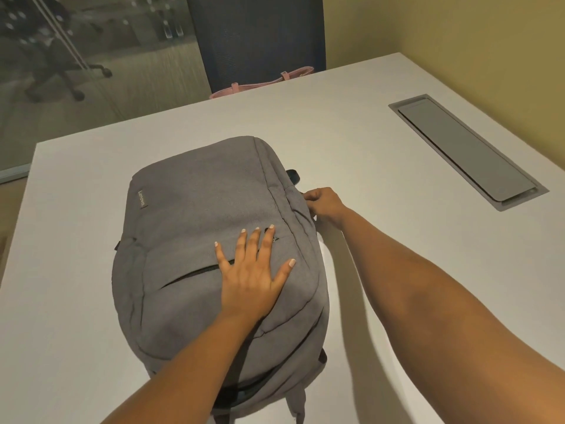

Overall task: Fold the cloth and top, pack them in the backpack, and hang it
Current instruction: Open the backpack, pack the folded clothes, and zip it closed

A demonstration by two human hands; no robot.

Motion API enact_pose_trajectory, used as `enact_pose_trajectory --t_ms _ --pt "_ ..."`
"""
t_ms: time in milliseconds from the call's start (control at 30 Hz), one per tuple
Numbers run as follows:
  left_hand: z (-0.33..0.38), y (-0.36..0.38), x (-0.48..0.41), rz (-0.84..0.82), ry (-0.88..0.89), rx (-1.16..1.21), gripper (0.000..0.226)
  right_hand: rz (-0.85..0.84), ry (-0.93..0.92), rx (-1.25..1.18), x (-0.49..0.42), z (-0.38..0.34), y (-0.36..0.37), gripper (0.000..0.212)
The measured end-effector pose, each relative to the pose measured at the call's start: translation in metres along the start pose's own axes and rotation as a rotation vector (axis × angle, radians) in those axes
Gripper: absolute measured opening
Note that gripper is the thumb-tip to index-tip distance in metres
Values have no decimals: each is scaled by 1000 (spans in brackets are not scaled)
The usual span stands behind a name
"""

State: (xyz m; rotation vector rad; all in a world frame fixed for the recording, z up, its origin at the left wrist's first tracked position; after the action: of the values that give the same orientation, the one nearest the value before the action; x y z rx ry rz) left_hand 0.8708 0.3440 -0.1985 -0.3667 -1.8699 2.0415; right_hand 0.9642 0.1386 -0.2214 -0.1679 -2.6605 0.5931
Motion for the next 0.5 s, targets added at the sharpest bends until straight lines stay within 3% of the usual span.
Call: enact_pose_trajectory --t_ms 200,300,500 --pt "1 0 0 0 -6 21 78 223 -168 456 24 -1 -8 26" --pt "1 -1 -2 -18 -13 31 91 273 -271 648 39 -1 -11 28" --pt "0 -1 -1 0 -17 30 100 300 -318 783 72 17 -11 28"
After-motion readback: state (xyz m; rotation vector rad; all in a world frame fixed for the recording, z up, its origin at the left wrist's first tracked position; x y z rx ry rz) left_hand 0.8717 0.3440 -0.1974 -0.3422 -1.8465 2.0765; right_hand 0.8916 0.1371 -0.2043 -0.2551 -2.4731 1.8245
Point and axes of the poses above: each hand's wrist, its own x-axis away from the middle knuckle, its own y-axis out of the palm, z = x × y, the point moved 2 cm from there along -x, towards the middle knuckle, and after that the axes turned 2 degrees about -z, right-handed, at the moved point
